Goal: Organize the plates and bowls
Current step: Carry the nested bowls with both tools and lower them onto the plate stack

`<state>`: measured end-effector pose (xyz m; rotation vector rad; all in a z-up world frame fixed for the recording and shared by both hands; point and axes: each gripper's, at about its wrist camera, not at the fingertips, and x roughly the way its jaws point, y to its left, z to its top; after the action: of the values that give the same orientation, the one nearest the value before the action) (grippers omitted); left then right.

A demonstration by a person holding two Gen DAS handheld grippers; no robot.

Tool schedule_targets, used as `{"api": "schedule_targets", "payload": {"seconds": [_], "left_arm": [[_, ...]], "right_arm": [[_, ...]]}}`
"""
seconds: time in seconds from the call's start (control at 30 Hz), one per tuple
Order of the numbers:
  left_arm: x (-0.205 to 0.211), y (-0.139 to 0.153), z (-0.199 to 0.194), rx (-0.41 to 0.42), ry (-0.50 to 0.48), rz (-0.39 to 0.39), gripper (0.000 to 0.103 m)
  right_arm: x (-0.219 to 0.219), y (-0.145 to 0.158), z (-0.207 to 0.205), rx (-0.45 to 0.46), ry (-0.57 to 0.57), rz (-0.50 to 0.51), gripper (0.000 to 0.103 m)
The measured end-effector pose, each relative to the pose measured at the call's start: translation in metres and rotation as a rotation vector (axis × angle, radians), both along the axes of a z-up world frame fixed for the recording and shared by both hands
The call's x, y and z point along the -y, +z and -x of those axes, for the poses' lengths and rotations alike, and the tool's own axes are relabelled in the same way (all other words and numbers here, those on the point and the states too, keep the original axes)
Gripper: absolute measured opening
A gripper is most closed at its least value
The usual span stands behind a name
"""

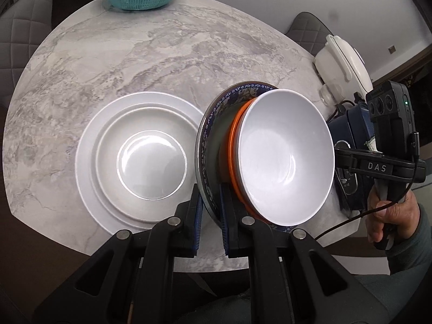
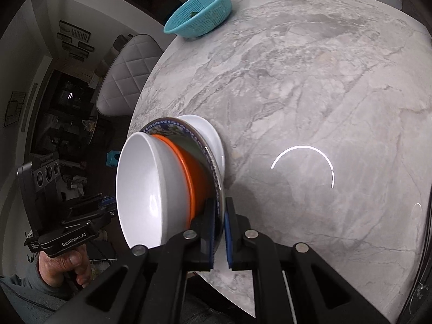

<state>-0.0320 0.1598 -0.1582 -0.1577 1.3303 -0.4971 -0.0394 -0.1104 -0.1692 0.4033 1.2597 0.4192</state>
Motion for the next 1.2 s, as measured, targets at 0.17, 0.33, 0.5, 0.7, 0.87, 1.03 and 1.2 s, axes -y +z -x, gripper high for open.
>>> {"api": "schedule_targets", "payload": {"seconds": [0.17,0.33,0.5,0.7,0.87,1.03,1.2], "left_arm": [[-0.049,-0.006,-0.010,-0.007,0.025,-0.013,0.010],[-0.077,-0.027,-0.025,-0.030,0.029,-0.027,0.010],[-0.083,-0.053,-0.037,-0.047,0.017,-0.042,0.011],[-0.085,-0.075,-0.042,-0.070,0.006,-0.044,0.011],[-0.085,-0.086,-0.046,-0.080,0.008,-0.048,0.011],[-0.085,-0.090,-0.049,-0.077,0.012,-0.050,0.011],[-0.084,-0.090,-0.051,-0.073,0.014,-0.053,0.011]], "right_arm": [[-0.043,-0.007,-0.018,-0.009,0.028,-0.006,0.010],[-0.074,-0.023,-0.035,-0.028,0.038,-0.004,0.010],[-0.089,-0.044,-0.048,-0.060,0.026,0.007,0.010],[-0.095,-0.060,-0.054,-0.082,0.013,0.029,0.010],[-0.097,-0.071,-0.056,-0.094,0.005,0.038,0.010],[-0.097,-0.078,-0.057,-0.098,-0.002,0.037,0.010],[-0.097,-0.079,-0.057,-0.088,0.000,0.041,0.010]]}}
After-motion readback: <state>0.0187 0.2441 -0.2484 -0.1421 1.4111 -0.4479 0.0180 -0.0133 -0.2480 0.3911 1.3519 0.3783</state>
